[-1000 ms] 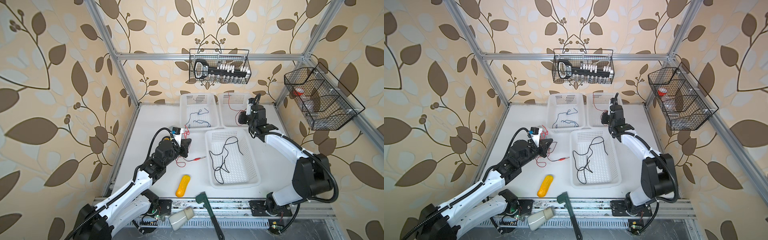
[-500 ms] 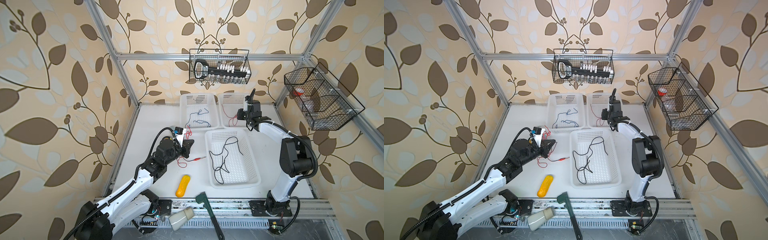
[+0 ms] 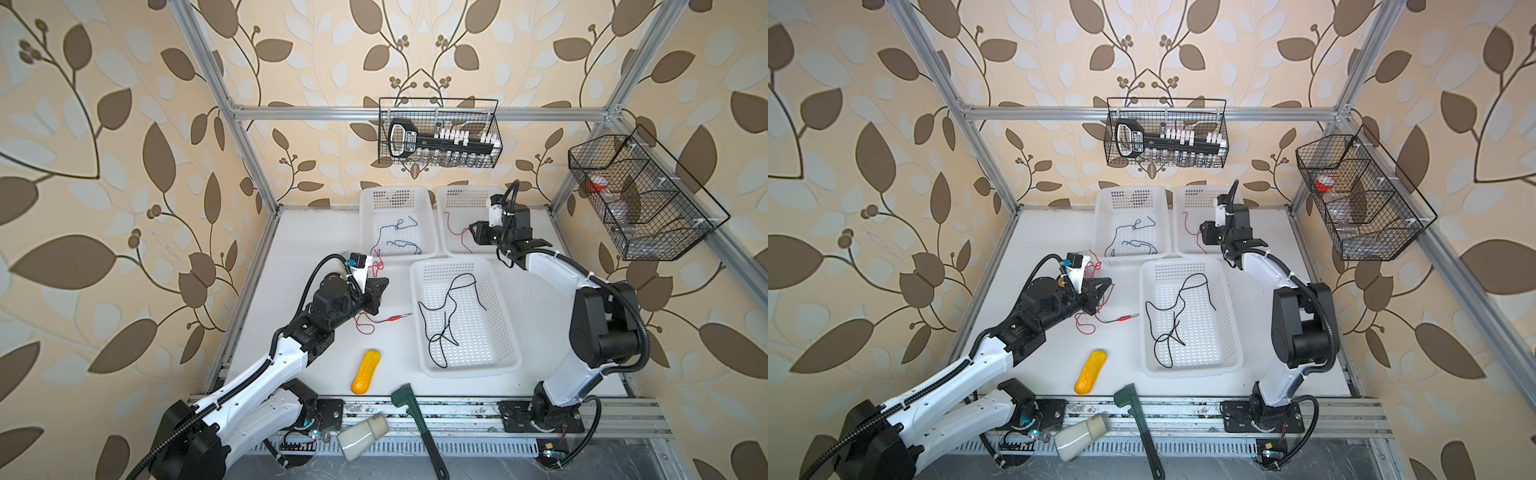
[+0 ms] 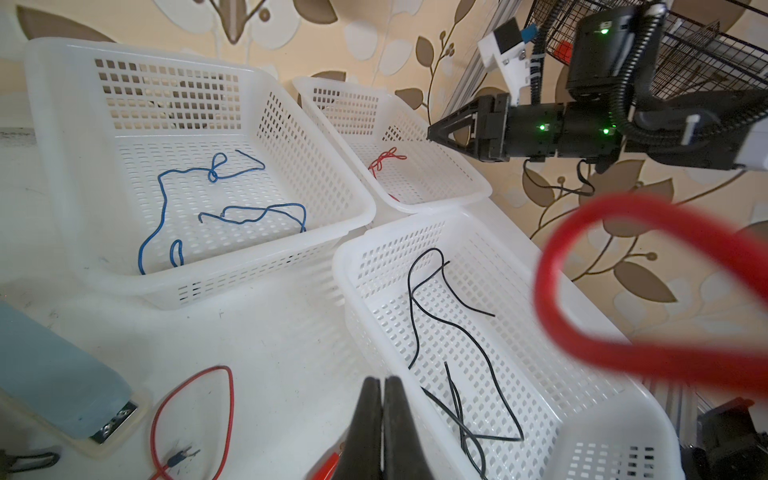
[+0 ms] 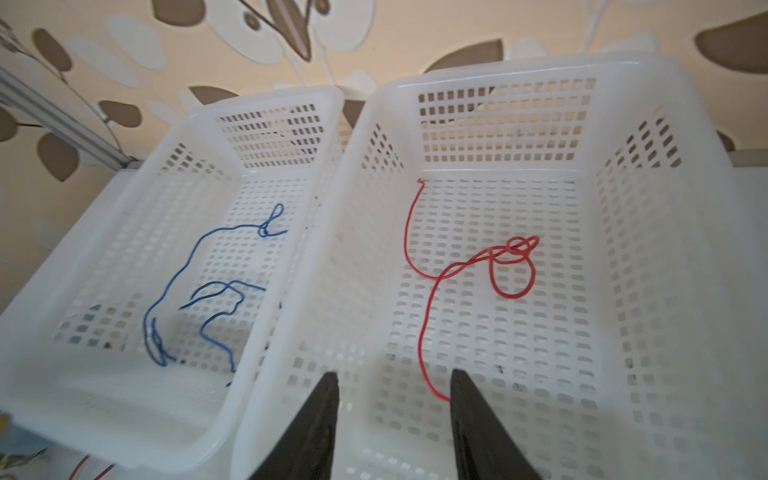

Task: Untangle the cables
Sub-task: 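Carry the red wire with the right gripper into the empty far basket and release, then grasp a red wire with the right gripper while the left gripper moves beside it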

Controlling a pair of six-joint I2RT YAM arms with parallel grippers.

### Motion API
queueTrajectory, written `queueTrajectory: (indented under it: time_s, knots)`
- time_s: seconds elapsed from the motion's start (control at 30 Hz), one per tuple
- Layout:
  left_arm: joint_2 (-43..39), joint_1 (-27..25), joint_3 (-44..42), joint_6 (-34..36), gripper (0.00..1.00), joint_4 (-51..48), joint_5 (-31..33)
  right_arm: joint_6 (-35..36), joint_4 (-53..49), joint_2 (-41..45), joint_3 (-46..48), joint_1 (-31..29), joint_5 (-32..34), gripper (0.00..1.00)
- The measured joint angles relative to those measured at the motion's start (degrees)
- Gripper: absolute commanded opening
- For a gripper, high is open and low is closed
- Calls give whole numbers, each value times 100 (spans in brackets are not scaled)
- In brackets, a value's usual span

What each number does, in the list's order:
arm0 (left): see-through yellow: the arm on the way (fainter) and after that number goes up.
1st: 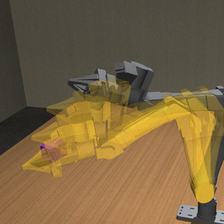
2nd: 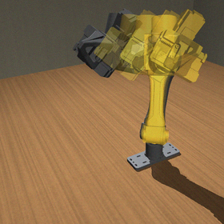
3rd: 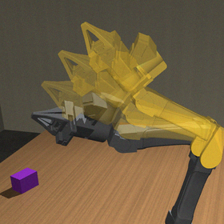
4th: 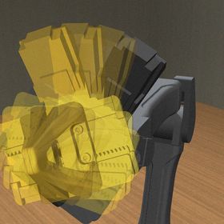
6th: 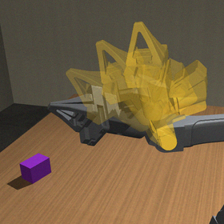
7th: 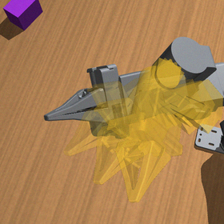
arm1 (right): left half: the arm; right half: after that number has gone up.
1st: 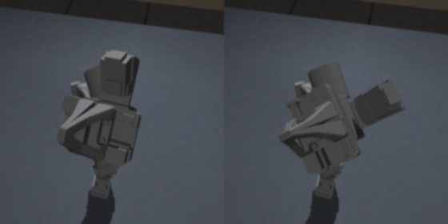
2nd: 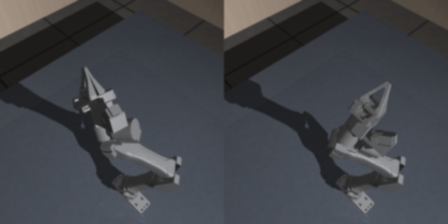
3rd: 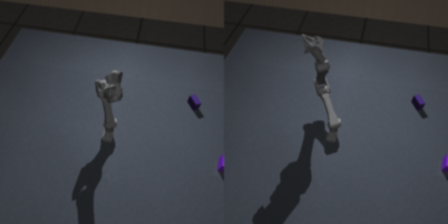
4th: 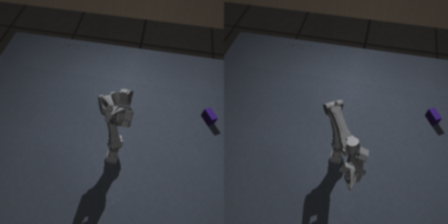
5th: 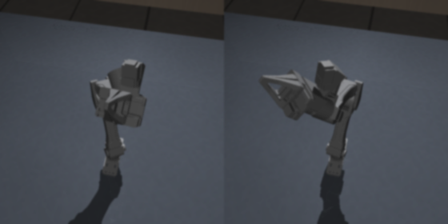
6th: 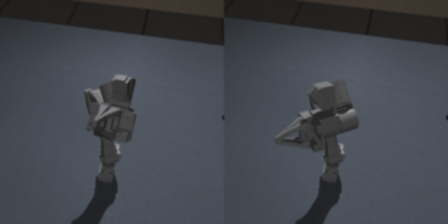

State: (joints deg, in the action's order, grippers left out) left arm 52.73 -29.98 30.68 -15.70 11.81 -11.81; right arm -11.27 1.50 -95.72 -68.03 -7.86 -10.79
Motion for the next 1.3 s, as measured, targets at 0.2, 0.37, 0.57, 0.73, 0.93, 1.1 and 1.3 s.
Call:
queueTrajectory:
  time_s: [0.2, 0.37, 0.57, 0.73, 0.93, 1.1, 1.3]
  knots:
    - [149, 0, 197, -114, 0, 72, -26, -85, 367, 809, 673, -358, -553, 48]
    - [267, 7, 350, -195, 0, 437, -70, -286, 549, 1488, 1213, -820, -859, 50]
    - [616, 44, 667, -289, 0, 857, -273, -518, 767, 2210, 1633, -1650, -1132, 57]
    - [785, 44, 721, -422, 0, 1211, -317, -649, 874, 2411, 1738, -2306, -1241, 58]
    - [918, 44, 739, -625, 0, 1504, -356, -787, 1060, 2282, 1738, -2929, -1239, 58]
    - [929, 44, 763, -798, 0, 1722, -476, -986, 1357, 1917, 1733, -3132, -1231, 58]
    - [927, 44, 769, -944, 0, 1875, -553, -1244, 1613, 1491, 1665, -3206, -1309, 55]
